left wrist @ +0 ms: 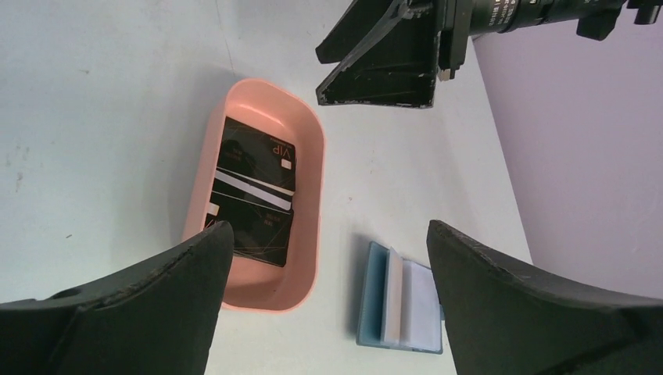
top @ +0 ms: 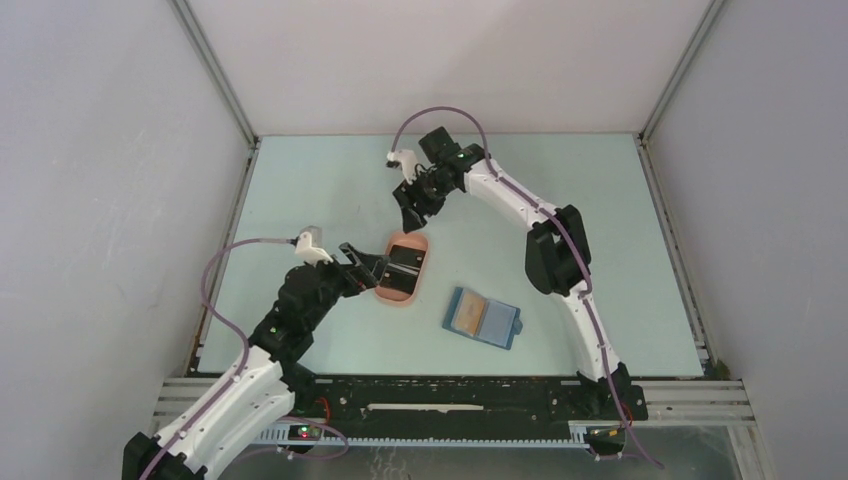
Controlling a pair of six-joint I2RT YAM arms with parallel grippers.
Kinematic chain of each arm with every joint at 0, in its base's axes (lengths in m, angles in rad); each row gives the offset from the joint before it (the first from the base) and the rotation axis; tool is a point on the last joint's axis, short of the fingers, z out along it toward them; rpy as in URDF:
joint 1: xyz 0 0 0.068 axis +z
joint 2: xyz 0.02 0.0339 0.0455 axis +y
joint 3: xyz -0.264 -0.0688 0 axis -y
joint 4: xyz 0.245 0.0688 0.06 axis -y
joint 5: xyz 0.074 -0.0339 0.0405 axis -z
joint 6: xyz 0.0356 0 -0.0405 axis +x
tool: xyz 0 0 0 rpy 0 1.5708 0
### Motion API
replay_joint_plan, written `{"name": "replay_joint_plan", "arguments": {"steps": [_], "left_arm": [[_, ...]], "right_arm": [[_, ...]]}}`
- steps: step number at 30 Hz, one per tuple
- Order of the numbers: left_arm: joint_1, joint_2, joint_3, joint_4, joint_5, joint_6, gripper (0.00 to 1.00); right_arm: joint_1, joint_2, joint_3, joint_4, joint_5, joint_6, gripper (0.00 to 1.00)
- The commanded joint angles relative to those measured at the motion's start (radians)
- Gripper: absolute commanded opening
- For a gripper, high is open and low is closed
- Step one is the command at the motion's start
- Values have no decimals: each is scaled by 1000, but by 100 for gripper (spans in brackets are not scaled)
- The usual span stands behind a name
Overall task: Put the credit cards into the card holder
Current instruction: Move the storage box to the center of the board.
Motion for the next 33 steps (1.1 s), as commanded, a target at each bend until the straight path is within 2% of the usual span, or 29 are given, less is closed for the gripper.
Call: {"name": "replay_joint_plan", "arguments": {"steps": [1, 8, 12, 15, 18, 25, 33], "left_arm": [[6, 30, -24, 36, 14, -16, 98], [6, 77, -20, 64, 46, -36, 98], [6, 72, -52, 105, 73, -75, 95], [6, 75, -100, 191, 133, -140, 88], [6, 88, -136, 258, 168, -203, 83], [6, 97, -161, 277, 179, -284, 78], [-8, 123, -146, 260, 147, -308, 75]], "right_arm": [[24, 33, 55, -38, 109, -45, 72], [45, 90, 74, -28, 164, -45, 60], [48, 97, 65, -14, 185, -37, 45], [48, 75, 15, 21, 189, -16, 32], [50, 10, -91, 94, 192, 16, 22], [61, -217, -474, 335, 276, 169, 0], [127, -432, -775, 481, 442, 361, 0]]}}
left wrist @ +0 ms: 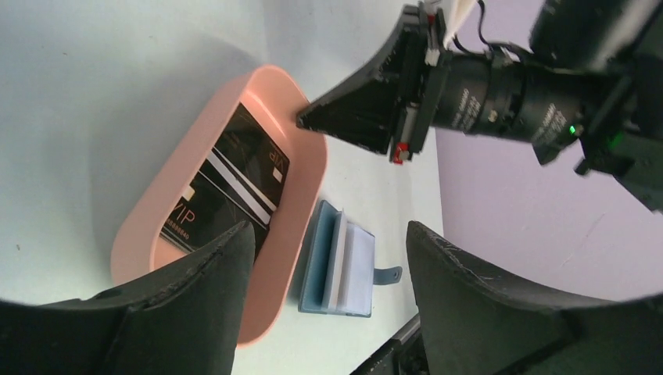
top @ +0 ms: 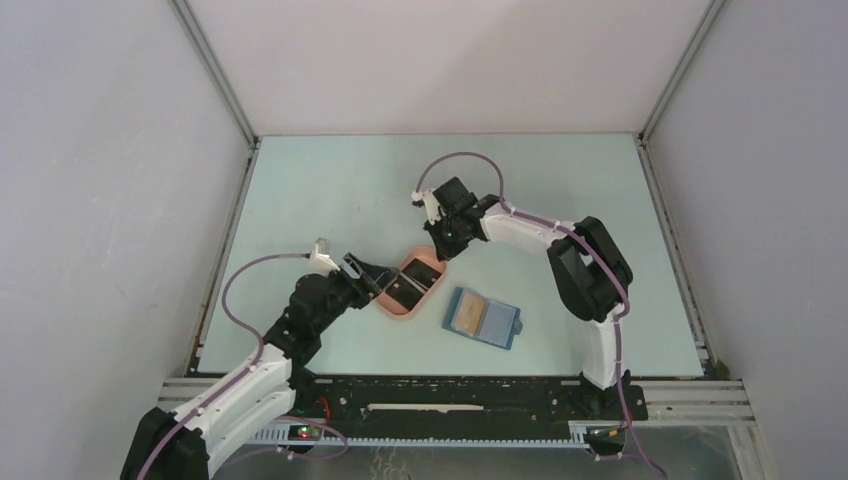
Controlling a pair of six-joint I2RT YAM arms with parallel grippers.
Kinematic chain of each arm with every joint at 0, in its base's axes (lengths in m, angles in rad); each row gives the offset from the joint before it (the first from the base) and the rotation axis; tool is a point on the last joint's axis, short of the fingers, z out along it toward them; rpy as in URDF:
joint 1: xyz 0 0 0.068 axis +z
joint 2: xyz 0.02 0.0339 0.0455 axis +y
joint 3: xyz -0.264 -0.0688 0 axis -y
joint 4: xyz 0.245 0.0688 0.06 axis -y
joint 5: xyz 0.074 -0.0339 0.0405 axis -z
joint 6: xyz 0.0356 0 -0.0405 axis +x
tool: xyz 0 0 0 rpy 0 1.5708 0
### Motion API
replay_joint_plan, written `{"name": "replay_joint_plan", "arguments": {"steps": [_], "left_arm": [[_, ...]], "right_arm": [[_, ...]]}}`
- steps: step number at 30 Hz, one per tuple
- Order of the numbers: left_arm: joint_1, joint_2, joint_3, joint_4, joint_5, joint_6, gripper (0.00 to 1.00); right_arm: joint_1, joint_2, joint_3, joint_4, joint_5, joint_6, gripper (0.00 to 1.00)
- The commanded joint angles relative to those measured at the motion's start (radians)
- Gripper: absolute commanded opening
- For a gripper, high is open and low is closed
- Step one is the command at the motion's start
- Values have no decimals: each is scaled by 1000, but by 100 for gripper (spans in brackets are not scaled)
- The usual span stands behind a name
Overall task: Put the credit cards into the card holder
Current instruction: Move the storage box to the center of the board.
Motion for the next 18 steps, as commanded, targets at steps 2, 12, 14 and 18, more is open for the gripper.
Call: {"name": "replay_joint_plan", "arguments": {"steps": [2, 12, 14, 18], "left_arm": [[-17, 40, 13, 28, -12, -28, 76], [-93, 110, 29, 3, -69, -97, 75], [-107, 117, 25, -7, -86, -118, 75], [-120, 139, 19, -12, -144, -160, 76]], "right_arm": [[74, -155, -127, 141, 147, 175, 0], [112, -220, -180, 154, 114, 201, 40], [113, -234, -180, 152, 111, 176, 45], [111, -275, -179, 164, 106, 96, 52]]}}
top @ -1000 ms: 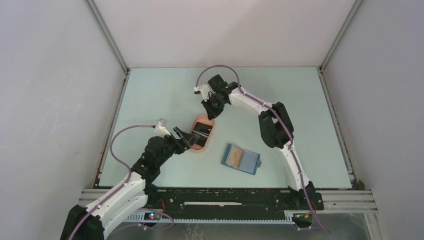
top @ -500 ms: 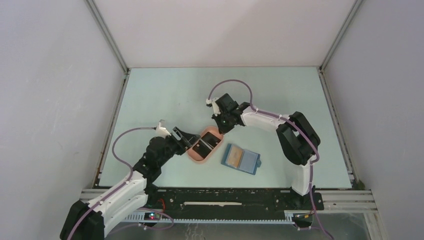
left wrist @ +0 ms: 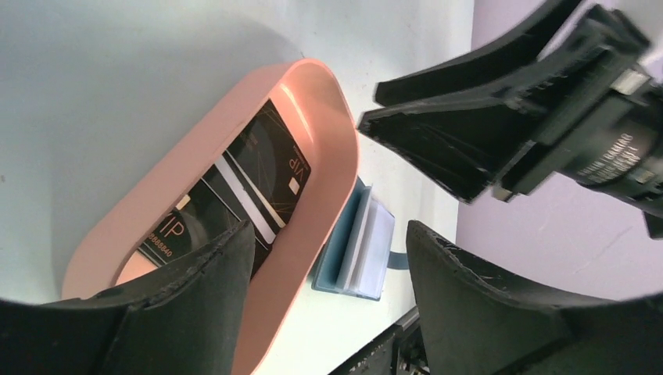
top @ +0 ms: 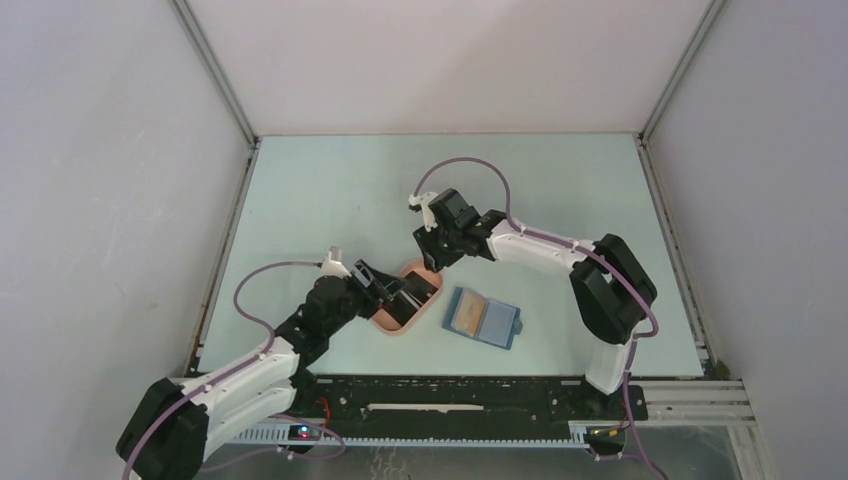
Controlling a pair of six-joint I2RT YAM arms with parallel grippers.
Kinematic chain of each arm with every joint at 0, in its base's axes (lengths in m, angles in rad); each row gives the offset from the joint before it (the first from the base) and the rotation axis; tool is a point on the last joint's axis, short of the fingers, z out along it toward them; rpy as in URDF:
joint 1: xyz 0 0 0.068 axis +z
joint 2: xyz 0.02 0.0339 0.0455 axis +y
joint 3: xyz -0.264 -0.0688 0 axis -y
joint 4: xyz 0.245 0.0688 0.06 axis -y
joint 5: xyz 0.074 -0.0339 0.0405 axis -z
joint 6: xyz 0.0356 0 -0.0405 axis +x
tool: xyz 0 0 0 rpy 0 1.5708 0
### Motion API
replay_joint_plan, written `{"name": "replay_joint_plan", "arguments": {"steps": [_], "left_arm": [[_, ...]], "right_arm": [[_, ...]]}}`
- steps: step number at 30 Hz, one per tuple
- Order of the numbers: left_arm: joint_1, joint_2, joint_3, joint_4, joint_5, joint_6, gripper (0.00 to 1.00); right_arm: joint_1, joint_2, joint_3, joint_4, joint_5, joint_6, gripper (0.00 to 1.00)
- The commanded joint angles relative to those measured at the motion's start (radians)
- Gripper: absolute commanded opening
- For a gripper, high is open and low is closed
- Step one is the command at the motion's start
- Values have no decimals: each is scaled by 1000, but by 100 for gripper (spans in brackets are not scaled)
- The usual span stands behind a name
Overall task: Put the credit cards into the card holder
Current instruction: Move the storage box to the center of the board.
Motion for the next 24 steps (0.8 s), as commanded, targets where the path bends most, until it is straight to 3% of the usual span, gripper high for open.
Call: {"name": "replay_joint_plan", "arguments": {"steps": [1, 3, 6, 12, 16, 24], "left_arm": [[-16, 26, 24, -4, -81, -65, 76], [-19, 48, 37, -13, -92, -76, 76], [-24, 86, 59, -22, -98, -85, 76], [-39, 145, 84, -29, -113, -119, 76], [-55, 174, 104, -57, -141, -144, 77], [-89, 213, 185, -230, -240, -203, 76]], "right_arm": [[2, -98, 6, 46, -16, -107, 55], [-2, -115, 11, 38, -64, -172, 56], [-28, -121, 29, -9, -258, -229, 55], [-55, -46, 82, -58, -448, -187, 50], [-42, 19, 131, -84, -467, -144, 46], [-42, 80, 195, -119, -365, -122, 40]]}}
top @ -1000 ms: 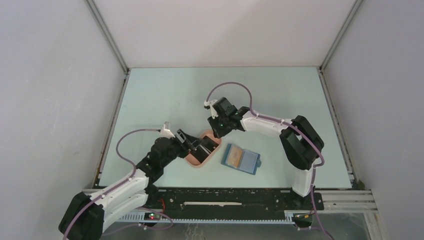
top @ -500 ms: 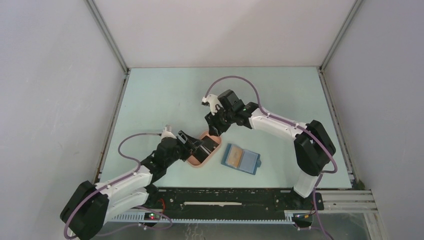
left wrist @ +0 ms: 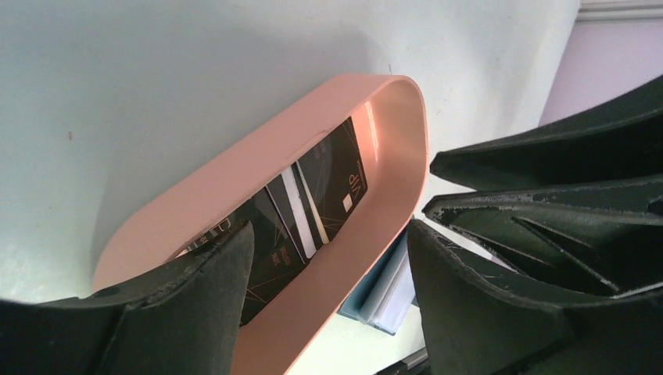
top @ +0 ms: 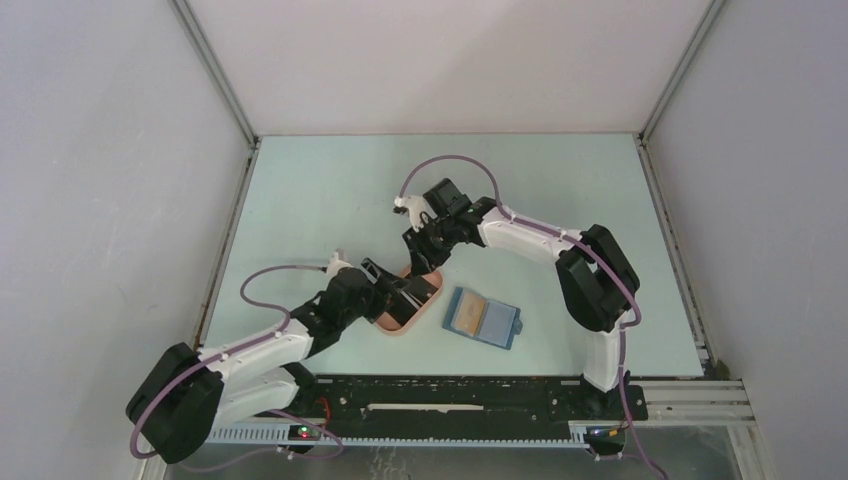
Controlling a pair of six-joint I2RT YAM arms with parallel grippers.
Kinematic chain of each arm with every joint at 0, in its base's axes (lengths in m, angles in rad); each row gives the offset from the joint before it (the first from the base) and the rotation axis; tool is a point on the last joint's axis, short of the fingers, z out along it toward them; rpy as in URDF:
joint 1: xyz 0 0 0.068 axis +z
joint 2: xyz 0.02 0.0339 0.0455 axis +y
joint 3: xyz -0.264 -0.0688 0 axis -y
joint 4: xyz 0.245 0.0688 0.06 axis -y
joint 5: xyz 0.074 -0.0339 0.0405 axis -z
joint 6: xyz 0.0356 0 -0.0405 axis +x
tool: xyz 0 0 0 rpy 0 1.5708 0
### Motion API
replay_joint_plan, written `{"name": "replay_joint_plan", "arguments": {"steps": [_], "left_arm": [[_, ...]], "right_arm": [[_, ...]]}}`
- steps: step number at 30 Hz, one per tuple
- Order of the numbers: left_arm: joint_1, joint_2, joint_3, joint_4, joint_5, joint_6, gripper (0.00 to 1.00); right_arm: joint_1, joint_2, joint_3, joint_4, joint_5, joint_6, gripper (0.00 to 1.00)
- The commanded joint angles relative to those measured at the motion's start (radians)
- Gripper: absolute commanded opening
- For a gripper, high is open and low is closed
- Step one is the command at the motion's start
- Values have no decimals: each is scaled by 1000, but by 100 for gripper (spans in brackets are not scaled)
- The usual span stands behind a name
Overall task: Put the credit cards into the card holder
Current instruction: Move the storage box to the center of the board, then pick up the credit card from the storage box.
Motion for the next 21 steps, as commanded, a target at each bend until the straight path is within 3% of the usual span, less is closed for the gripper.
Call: {"name": "replay_joint_plan", "arguments": {"steps": [1, 5, 21], "left_arm": [[-23, 22, 91, -118, -98, -49, 75], [-32, 77, 142, -174, -106, -57, 72], [-62, 266, 219, -143, -111, -82, 71]], "right_arm": [[-12, -13, 45, -22, 26, 16, 40], [-25, -18, 47, -26, 6, 11, 40], [-89, -36, 39, -46, -84, 6, 42]]}}
